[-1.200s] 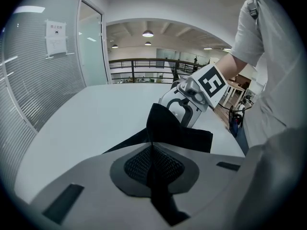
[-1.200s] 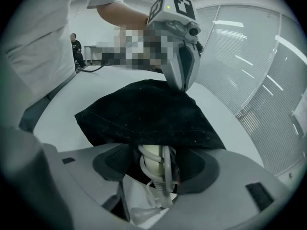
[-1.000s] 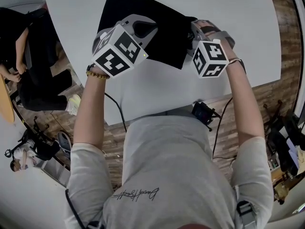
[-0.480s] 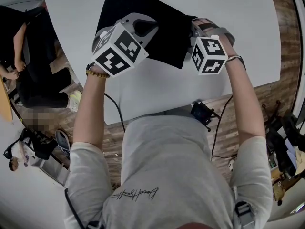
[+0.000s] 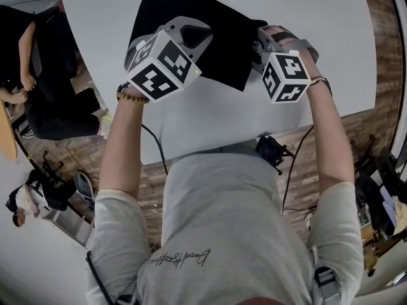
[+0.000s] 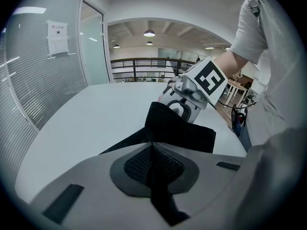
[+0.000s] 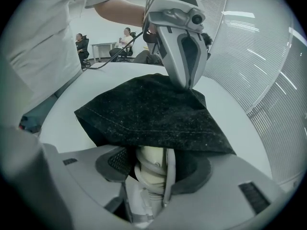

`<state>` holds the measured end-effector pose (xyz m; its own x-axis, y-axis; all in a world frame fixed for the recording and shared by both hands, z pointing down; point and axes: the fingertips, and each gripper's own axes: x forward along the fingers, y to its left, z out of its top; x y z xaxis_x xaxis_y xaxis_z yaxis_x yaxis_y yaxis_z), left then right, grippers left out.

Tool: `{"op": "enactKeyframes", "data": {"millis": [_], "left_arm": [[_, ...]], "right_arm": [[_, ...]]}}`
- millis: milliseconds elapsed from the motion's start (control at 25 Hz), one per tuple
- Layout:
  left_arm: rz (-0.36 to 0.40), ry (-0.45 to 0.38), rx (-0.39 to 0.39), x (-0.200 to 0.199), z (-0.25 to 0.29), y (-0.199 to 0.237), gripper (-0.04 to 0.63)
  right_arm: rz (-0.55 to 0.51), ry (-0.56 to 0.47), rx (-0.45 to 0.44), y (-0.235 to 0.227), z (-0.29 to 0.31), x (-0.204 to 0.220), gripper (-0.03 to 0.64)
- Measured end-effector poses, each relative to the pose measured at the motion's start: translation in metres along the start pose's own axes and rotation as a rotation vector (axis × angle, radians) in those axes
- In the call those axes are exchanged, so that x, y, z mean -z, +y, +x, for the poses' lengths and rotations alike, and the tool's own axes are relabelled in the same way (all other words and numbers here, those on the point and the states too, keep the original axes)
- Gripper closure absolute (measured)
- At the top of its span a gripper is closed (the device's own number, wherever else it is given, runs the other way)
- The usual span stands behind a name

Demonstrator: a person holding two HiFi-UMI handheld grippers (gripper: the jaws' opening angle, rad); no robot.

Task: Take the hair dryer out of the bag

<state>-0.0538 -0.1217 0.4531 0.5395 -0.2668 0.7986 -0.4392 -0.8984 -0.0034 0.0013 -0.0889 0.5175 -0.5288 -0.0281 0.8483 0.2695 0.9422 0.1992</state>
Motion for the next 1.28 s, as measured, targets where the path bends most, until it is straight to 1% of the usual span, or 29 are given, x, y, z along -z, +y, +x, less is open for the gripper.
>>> {"op": "enactKeyframes", "data": {"millis": [240, 400, 600, 800, 1000, 1280], "left_arm": [[0.002, 0.009, 0.001, 0.003, 0.004, -0.002, 0.577], [0.001, 0.001, 0.005, 0.000, 0.002, -0.002, 0.577], [-0.003, 0.008, 0.001, 0.000, 0.002, -0.001, 0.577], [-0.018, 0.010, 0.001, 0.003, 0.002, -0.001, 0.577], [-0.021, 0.000, -0.001, 0.001, 0.003, -0.002, 0.577], [-0.021, 0.007, -0.002, 0.005, 0.004, 0.001, 0.577]], "right_arm": [[0.032, -0.005, 0.015, 0.003, -0.008, 0.005, 0.390], [0.053, -0.021, 0.036, 0.004, -0.016, 0.006, 0.391], [0.092, -0.029, 0.039, 0.004, -0.023, 0.008, 0.391], [0.106, -0.034, 0.055, 0.006, -0.028, 0.009, 0.394], [0.112, -0.033, 0.068, 0.005, -0.032, 0.011, 0.394], [0.137, -0.029, 0.072, 0.007, -0.033, 0.018, 0.396]]}}
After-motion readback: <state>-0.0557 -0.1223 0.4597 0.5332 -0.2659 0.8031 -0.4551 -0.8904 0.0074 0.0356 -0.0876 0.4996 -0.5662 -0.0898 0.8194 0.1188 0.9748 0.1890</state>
